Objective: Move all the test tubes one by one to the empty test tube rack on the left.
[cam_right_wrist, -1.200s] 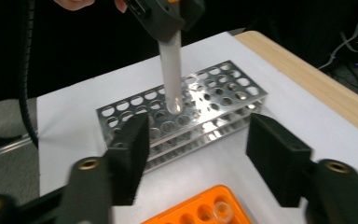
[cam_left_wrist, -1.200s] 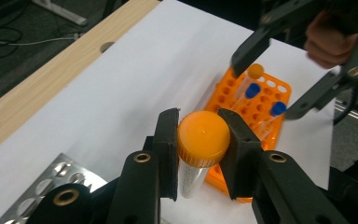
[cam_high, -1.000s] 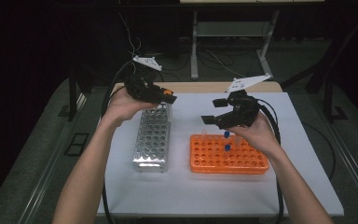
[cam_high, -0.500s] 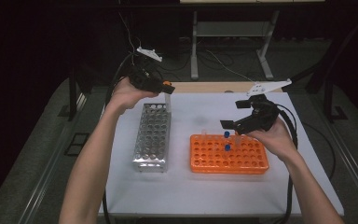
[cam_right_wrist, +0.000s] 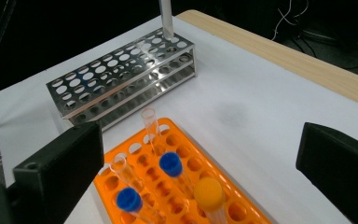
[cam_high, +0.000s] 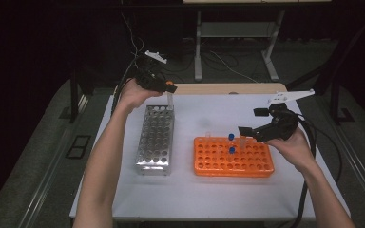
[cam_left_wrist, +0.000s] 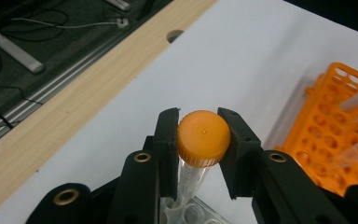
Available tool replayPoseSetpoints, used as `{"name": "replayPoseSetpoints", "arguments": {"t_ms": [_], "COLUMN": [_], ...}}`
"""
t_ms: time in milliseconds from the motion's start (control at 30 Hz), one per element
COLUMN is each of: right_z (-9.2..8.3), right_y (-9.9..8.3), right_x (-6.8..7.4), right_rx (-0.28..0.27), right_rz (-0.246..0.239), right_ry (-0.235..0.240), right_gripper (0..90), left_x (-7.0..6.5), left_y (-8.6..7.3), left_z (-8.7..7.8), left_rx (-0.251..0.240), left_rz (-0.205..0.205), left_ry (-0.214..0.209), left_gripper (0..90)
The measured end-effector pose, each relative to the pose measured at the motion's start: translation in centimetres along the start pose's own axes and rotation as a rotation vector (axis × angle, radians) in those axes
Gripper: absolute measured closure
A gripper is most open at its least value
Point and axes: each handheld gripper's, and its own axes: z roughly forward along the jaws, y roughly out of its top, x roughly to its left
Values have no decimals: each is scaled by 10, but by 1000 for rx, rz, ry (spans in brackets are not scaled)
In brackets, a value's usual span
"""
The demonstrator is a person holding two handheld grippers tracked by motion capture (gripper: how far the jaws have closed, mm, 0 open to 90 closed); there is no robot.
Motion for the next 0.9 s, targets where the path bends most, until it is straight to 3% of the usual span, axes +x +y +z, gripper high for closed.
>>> {"name": "replayPoseSetpoints", "arguments": {"t_ms": [400, 900], "right_z": [-16, -20], "right_y": [-24, -52], "right_x": [-11, -22], "right_rx": [-14, -7], "right_rz": [40, 85], "right_ry": [-18, -25], "right_gripper": [4, 4], "left_x": [17, 20], "left_y": [-19, -38], "left_z": [15, 35], "left_rx": [-70, -64], "left_rz": [-67, -68], "left_ry": [70, 82], "left_gripper": [688, 688]}}
